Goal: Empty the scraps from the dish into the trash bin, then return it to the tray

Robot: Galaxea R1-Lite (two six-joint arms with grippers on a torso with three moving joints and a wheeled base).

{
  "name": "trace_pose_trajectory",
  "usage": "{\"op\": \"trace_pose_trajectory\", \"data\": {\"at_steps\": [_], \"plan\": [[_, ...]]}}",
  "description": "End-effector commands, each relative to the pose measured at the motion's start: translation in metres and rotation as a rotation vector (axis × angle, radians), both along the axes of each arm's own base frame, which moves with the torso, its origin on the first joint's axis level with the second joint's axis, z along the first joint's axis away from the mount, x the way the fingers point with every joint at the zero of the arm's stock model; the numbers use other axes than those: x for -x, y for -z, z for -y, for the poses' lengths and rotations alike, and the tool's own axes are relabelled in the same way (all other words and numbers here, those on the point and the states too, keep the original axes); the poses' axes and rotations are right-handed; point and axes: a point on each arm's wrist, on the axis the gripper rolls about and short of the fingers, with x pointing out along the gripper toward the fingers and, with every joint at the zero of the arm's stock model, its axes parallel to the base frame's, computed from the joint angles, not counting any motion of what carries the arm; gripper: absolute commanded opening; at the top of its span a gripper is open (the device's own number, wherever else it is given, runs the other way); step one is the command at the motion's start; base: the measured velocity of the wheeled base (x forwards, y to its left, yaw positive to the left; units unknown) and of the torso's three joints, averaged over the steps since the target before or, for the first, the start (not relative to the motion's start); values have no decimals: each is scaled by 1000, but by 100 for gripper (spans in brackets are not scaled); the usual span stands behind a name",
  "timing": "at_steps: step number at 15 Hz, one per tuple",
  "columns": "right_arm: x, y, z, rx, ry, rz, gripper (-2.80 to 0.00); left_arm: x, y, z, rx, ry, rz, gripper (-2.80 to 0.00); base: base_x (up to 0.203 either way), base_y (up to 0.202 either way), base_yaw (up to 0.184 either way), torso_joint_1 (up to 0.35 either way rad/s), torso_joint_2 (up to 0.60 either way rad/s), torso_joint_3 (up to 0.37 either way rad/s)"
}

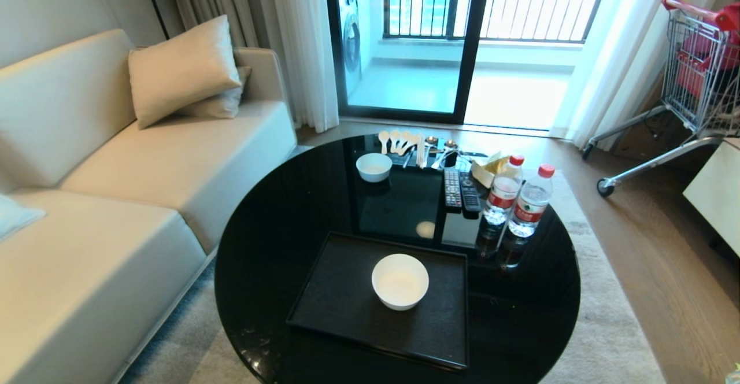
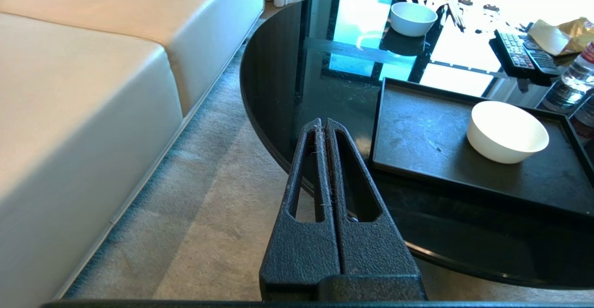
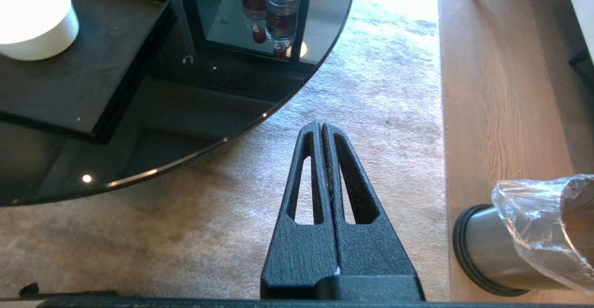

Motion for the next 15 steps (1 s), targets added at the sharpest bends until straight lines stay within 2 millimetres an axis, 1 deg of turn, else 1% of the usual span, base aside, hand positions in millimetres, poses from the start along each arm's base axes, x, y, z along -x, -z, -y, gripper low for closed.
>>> {"op": "trace_pose_trajectory", "data": {"at_steps": [1,3,9,15], "plan": [[9,5,-1,2,-13,39,-280,0,0,0,1,-1,1,-280,0,0,0,0,0,0],[12,5,-1,-2,-38,71,-280,0,0,0,1,-1,1,-280,0,0,0,0,0,0],[31,12,-1,0,-79,278,-280,0,0,0,1,-1,1,-280,0,0,0,0,0,0],[32,12,-1,-26,-74,279,-280,0,0,0,1,-1,1,-280,0,0,0,0,0,0]]}}
